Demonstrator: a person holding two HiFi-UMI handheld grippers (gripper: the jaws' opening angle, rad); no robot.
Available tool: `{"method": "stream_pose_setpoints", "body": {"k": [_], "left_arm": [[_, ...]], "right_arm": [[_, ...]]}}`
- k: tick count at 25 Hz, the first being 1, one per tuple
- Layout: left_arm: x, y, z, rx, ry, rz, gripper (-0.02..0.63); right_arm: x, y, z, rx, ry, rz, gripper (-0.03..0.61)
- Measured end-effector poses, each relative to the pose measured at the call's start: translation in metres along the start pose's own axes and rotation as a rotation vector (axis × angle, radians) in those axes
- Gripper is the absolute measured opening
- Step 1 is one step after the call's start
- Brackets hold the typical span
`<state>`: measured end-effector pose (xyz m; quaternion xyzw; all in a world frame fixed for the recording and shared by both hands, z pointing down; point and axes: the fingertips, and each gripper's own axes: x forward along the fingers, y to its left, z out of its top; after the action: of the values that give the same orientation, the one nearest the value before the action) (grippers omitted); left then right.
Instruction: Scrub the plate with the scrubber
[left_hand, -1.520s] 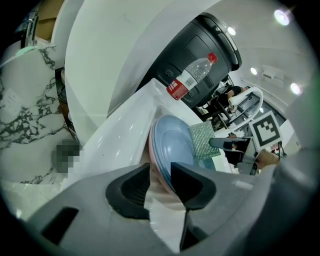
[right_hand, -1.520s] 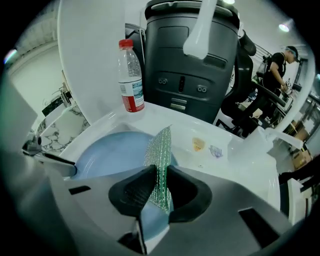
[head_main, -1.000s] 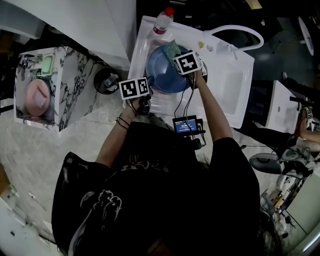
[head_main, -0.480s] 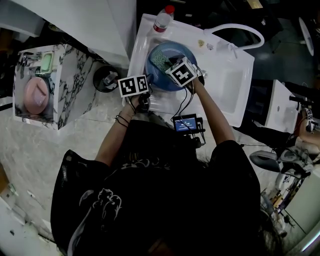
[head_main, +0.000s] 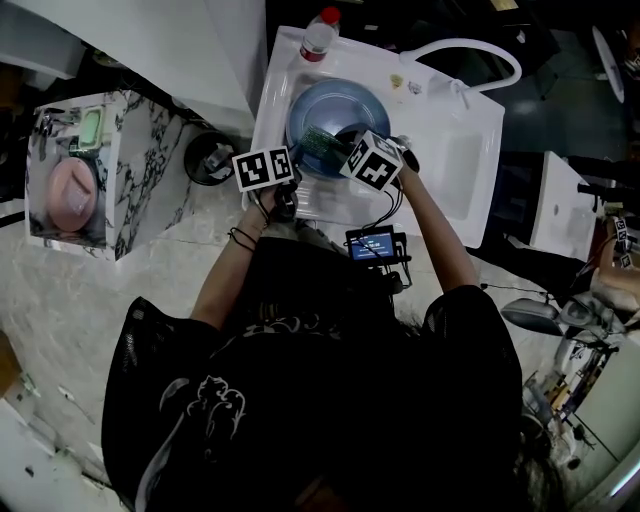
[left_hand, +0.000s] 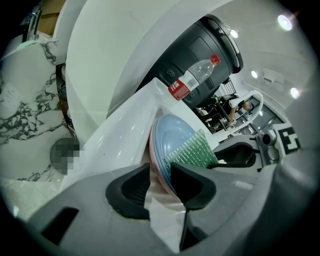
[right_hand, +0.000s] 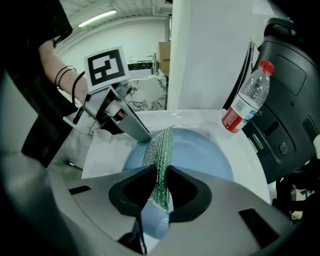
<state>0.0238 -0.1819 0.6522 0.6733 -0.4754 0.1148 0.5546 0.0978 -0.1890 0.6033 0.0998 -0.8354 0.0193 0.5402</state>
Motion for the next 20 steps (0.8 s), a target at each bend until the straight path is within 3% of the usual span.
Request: {"method": "stream_pose_setpoints", "body": {"k": [12, 16, 20], "left_arm": [[0.0, 0.0, 0.0, -0.002, -0.005, 0.006, 0.14], [0.0, 0.001, 0.001, -0.001, -0.002, 0.007, 0.141], [0.0, 0.0, 0.001, -0.006, -0.005, 0.005, 0.141]], "right_arm": [[-0.021, 0.038, -0.018, -0.343, 0.093, 0.004, 0.072], [-0.025, 0.041, -0.026, -0.373, 0.12, 0.009, 0.071], [-0.029, 0.026, -0.026, -0.359, 0.114, -0.05, 0.067]]}}
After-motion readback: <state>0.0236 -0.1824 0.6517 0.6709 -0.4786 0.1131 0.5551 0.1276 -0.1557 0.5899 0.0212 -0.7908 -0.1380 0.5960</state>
